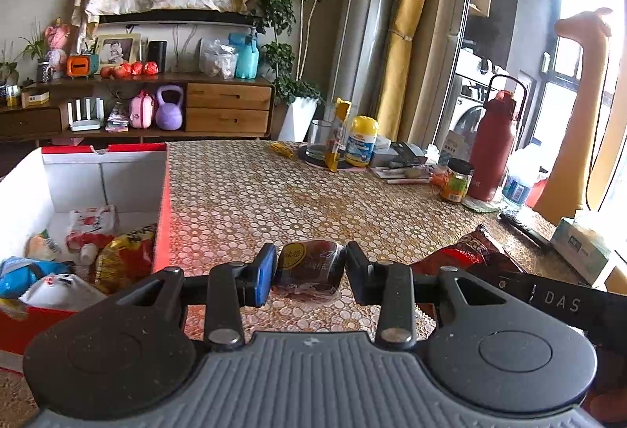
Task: Organize snacks
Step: 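Carry the dark snack and red chip bag over the box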
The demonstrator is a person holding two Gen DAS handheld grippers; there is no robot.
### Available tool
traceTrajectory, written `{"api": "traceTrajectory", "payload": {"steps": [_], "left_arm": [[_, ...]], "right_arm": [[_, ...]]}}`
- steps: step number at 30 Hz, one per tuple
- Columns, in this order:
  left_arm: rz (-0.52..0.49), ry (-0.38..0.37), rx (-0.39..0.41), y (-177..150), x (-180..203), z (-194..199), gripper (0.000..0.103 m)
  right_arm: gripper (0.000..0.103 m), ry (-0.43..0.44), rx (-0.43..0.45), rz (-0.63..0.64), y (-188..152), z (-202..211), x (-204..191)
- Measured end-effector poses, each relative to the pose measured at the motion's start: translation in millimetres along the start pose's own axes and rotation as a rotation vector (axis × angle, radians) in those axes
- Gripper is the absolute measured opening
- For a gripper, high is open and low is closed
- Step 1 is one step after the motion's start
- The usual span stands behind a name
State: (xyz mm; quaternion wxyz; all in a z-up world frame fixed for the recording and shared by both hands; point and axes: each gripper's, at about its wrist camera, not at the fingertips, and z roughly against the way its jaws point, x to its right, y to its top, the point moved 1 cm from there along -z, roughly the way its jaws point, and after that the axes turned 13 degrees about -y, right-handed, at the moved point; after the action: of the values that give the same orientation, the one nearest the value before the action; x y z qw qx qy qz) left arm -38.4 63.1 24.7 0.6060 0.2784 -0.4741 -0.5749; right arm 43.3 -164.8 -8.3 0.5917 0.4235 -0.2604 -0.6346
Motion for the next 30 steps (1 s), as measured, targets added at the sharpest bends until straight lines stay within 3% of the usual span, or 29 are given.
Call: {"api": "traceTrajectory", "payload": {"steps": [14,30], "left_arm": [[0.02,0.057,0.054,3,-19,36,0.037],[0.06,0.205,0.117,16,-80,65,0.037]], "right_arm": [[0.034,0.09,0.026,0.08,-3,22,-48],[0.034,0.263,0.084,0.24,5,31,-148]]}}
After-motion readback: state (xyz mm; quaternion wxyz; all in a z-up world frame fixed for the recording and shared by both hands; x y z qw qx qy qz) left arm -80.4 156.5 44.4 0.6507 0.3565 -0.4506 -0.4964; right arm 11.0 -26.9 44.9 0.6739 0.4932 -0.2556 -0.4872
